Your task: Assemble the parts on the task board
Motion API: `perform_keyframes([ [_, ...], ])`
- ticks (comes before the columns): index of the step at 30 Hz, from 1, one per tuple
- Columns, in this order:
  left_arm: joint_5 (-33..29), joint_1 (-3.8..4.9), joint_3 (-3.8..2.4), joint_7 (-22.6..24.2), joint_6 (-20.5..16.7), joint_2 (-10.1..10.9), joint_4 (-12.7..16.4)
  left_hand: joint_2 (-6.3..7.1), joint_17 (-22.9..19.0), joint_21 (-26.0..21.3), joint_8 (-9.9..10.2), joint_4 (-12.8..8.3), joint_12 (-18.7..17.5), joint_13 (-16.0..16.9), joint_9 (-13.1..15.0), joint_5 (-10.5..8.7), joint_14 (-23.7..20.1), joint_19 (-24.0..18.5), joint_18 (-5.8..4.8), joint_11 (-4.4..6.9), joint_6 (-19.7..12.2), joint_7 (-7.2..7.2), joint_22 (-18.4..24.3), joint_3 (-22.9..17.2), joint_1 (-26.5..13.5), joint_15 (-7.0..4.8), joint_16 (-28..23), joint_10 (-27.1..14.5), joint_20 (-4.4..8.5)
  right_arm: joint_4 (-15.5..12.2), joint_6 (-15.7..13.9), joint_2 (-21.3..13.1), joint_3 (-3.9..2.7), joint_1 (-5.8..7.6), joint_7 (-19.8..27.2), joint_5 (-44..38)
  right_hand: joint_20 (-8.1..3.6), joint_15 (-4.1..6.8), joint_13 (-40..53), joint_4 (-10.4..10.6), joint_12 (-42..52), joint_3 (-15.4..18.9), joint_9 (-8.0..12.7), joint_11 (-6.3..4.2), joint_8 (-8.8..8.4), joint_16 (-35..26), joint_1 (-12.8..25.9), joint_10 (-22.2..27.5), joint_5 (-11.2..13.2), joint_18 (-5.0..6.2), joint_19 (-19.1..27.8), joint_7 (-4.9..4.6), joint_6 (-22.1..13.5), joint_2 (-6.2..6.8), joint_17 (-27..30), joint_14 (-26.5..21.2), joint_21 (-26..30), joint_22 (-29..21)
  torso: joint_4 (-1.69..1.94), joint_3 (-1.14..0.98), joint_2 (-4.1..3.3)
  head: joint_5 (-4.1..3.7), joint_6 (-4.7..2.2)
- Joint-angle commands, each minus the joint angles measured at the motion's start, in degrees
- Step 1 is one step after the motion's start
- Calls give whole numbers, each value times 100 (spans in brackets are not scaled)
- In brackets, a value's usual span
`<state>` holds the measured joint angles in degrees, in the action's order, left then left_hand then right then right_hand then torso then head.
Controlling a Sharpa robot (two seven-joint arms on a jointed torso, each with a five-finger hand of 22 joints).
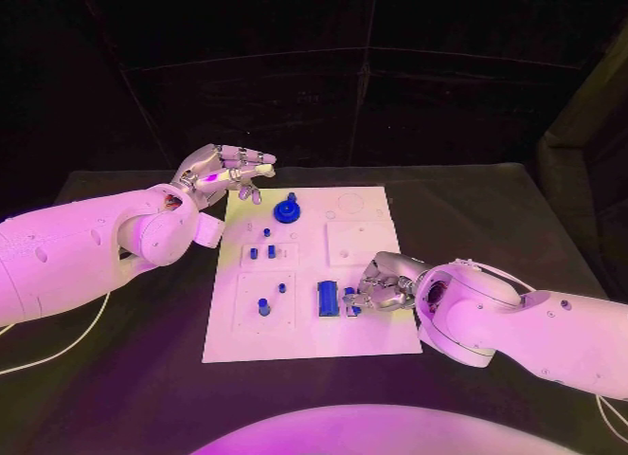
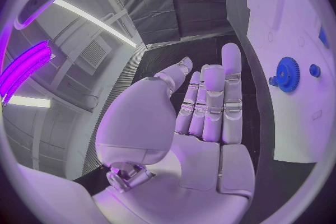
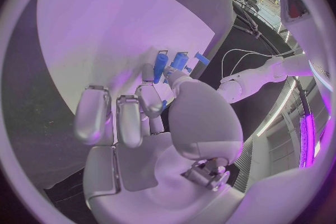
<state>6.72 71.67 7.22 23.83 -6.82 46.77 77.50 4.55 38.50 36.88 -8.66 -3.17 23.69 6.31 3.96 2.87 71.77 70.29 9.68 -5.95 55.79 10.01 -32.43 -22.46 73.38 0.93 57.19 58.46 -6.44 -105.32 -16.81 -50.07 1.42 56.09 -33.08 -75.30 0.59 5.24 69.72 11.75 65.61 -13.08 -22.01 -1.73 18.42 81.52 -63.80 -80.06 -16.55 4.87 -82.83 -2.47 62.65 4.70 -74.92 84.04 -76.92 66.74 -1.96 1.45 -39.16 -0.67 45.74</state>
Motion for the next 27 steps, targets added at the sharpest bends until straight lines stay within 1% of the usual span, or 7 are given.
perform_keyframes([
  [1,-11,7,-3,13,69,3,14,-29,-5,-17,-33,-3,12,7,-7,-5,-32,-22,76,7,-10,21,7,20,40,3,-28,-40,-14,6,-131,18,-1,5,-1,-79,0,22,16,84,33,86,-23,9,12,31,145,-53,183,-38,-15,-20,33,27,-272,369,-13,-2,2,3,-2,3,5],
  [8,-11,7,-3,11,69,3,12,-29,-5,-17,-33,-3,12,7,-7,-5,-32,-22,76,7,-10,21,7,20,40,3,-28,-40,-14,10,-101,27,-1,5,9,-84,0,25,33,267,30,568,-75,3,22,30,482,-58,243,-37,-14,-8,36,124,-274,368,-10,1,-4,0,5,-1,16],
  [12,-11,7,-3,11,70,4,11,-29,-5,-17,-33,-3,12,7,-7,-5,-32,-22,76,7,-10,21,7,20,40,3,-28,-40,-14,-15,-59,-7,-1,5,39,-85,-4,30,52,346,36,830,-105,-1,21,32,528,-62,475,-37,-14,-3,27,104,-279,369,-9,5,2,-1,8,-18,15],
  [19,-11,7,-3,13,64,9,12,-36,-14,-24,-35,-8,21,7,-7,-5,-38,-21,76,6,-13,22,11,22,47,4,-26,-48,-15,-67,-150,-159,-1,5,257,-62,-4,26,54,242,15,974,-133,5,4,11,267,-49,313,-31,0,-13,-12,-23,-253,363,15,-27,-4,-2,15,-28,-4],
  [22,-11,7,-3,19,58,13,13,-36,-14,-24,-35,-8,21,7,-7,-5,-38,-21,76,6,-13,22,11,22,47,4,-26,-48,-15,-106,-327,-300,-2,6,614,150,27,-27,-95,155,-194,1094,-84,79,-162,-116,109,72,30,7,88,-112,-300,-2,-79,323,160,-256,-6,-4,19,-29,-33],
  [26,-11,6,-2,27,48,26,12,-37,-18,-25,-35,-7,22,7,-8,-6,-39,-21,76,5,-13,23,11,24,46,4,-27,-49,-15,-156,-596,-551,-7,19,1245,822,121,-142,-551,59,-791,1245,21,225,-410,-379,-85,415,-54,75,250,-274,-730,32,261,238,426,-655,-10,-5,46,-44,-54],
  [27,-11,6,-2,29,44,29,9,-37,-18,-25,-35,-7,22,7,-8,-6,-39,-21,76,5,-13,23,11,24,46,4,-27,-49,-15,-137,-686,-622,-9,43,1498,1136,151,-176,-770,23,-1073,1268,46,259,-448,-528,-165,577,-73,118,344,-309,-799,12,448,187,584,-890,-6,4,56,-61,-78],
])
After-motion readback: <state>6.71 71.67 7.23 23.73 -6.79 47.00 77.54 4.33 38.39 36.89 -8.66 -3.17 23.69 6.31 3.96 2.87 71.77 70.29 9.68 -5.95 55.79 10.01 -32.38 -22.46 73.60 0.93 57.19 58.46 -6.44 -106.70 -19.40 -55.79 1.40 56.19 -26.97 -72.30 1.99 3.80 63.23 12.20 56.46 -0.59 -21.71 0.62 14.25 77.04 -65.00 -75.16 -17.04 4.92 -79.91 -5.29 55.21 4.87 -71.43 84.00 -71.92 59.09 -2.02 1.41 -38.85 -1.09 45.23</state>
